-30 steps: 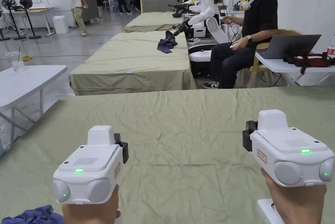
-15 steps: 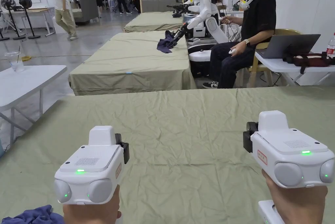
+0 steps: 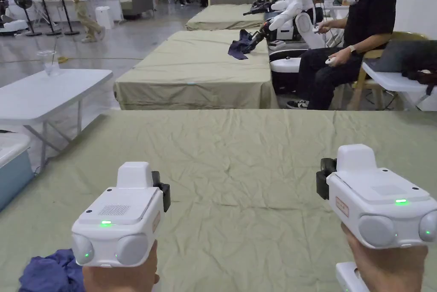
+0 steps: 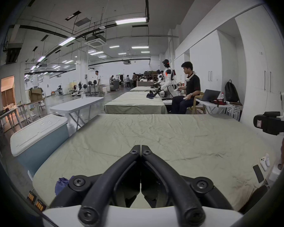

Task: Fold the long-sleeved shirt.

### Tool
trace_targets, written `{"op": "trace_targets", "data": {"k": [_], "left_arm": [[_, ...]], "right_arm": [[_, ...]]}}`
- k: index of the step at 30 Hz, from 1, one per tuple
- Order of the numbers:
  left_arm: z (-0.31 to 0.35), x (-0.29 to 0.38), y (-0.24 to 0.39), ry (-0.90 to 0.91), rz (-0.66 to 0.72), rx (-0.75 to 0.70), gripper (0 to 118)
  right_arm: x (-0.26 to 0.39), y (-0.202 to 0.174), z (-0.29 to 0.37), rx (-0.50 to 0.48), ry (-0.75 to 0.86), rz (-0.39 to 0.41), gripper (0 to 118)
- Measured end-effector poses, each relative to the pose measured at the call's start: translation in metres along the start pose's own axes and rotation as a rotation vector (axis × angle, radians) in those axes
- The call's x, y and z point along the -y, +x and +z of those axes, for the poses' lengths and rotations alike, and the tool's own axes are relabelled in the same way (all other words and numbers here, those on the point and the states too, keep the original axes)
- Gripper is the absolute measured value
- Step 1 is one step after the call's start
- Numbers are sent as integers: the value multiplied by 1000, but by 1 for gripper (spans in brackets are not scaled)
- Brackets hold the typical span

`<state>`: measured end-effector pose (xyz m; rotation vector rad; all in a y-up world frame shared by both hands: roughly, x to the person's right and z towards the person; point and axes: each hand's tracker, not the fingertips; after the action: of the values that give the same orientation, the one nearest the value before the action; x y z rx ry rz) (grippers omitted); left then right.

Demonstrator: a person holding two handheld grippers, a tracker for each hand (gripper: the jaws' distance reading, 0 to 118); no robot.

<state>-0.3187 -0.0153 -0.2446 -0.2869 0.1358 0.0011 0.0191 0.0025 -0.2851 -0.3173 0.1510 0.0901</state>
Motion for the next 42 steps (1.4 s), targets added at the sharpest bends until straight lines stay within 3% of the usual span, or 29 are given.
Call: {"op": "trace_targets", "data": {"k": [4,16,25,29,36,39,40,42], "left_arm": [[10,12,-35,-8,35,-75,0],[57,56,-145,-76,109,-325,0],[77,82,-196,-120,161,-430,0],[68,77,-210,-160,163,-384,0],[8,71,-237,-532,100,-124,0],[-11,75,-232,-576,103,-60,1],[-17,77,-235,-579,110,-59,7],[-27,81,-234,-590,121,-52,40]], "right_arm": [[-5,-44,-13,-82,1,63,0],[-4,-189,-37,-434,-12,147,1],[4,-253,-42,-535,-25,222,1],[9,-260,-45,-547,-34,241,1],[28,-256,-60,-520,-84,266,1],[39,-253,-70,-503,-122,256,1],[42,-251,-74,-500,-134,255,1],[48,-250,-79,-491,-151,259,1]]}}
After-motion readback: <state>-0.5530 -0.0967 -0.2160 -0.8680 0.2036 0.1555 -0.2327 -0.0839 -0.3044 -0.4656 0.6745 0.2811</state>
